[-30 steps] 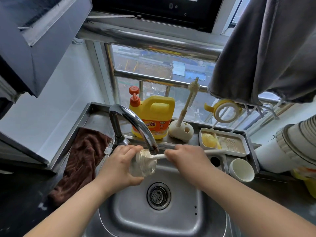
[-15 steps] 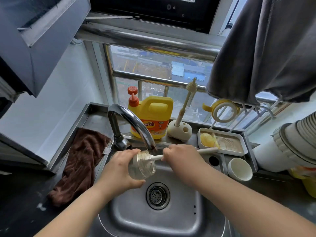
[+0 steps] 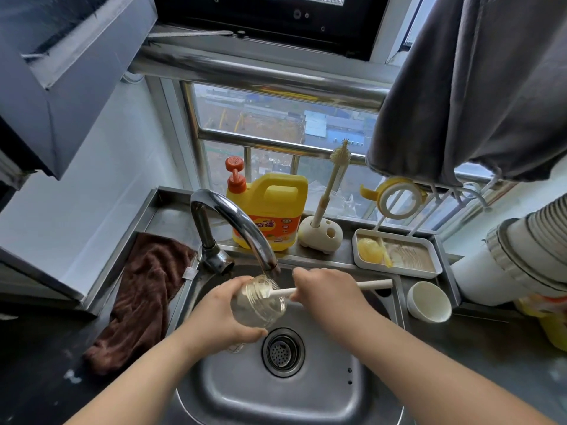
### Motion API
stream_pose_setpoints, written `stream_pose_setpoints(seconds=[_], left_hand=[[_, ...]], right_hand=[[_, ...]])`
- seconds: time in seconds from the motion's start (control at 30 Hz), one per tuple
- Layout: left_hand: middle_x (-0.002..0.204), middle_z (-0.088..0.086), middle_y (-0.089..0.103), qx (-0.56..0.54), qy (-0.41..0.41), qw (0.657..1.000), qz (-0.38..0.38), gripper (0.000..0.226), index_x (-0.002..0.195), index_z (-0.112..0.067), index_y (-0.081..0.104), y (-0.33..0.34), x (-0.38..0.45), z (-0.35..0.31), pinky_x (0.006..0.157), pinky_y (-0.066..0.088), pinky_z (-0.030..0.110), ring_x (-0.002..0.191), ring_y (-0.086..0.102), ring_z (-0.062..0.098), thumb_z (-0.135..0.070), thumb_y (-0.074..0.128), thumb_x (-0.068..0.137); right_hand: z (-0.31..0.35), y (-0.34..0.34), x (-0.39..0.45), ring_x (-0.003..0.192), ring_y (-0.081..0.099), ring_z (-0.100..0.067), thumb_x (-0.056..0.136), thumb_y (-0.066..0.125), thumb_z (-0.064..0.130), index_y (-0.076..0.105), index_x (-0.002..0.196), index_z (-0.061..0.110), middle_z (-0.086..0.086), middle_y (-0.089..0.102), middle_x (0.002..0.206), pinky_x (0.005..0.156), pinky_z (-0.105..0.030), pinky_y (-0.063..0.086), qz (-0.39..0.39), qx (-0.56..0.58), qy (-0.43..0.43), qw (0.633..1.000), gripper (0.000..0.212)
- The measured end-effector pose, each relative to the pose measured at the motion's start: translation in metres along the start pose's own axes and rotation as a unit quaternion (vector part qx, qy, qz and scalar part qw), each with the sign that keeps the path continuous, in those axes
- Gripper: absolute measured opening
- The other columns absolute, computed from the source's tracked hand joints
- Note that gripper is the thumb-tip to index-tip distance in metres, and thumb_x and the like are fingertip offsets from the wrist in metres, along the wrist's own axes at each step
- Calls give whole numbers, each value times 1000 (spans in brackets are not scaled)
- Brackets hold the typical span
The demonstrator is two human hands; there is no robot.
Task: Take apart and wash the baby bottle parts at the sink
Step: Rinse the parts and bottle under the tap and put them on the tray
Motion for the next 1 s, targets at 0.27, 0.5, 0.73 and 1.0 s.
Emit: stream_pose_setpoints(seconds=[0.27,0.5,0.73,1.0], left_hand=[[105,-20,64,-72,-32,997,7,70,108,-47,51,9,-4,11,85,43,10,99,59,-6,-28,89,52],[107,-21,53,-23,-26,999,-1,74,107,-50,46,6,-1,6,90,38,16,106,50,2,-42,87,47],[111,-13,51,53,-23,998,0,86,119,-49,40,-4,3,11,99,40,25,111,46,7,-47,84,45],[106,-29,34,75,10,996,44,89,124,-44,31,4,3,-13,91,26,7,111,34,0,-33,88,57]], right_hand=[[5,3,2,87,56,-31,95,51,31,41,84,20,-8,64,95,62,-32,27,10,-4,-8,1000,19],[-5,-7,4,90,59,-29,95,52,32,55,94,16,-6,64,95,63,-31,31,14,-14,7,1000,17],[-27,14,-4,93,58,-27,93,55,25,61,95,18,-7,62,100,73,-33,45,89,115,93,985,9],[-29,24,-1,88,61,-19,89,63,28,68,92,21,-2,68,97,75,-31,48,119,163,120,972,9]])
Point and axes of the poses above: each hand's wrist, its own x-axis towards the middle knuckle, its own y-axis out of the palm, z = x × y, the point moved 9 cm from there along x, towards the middle knuckle
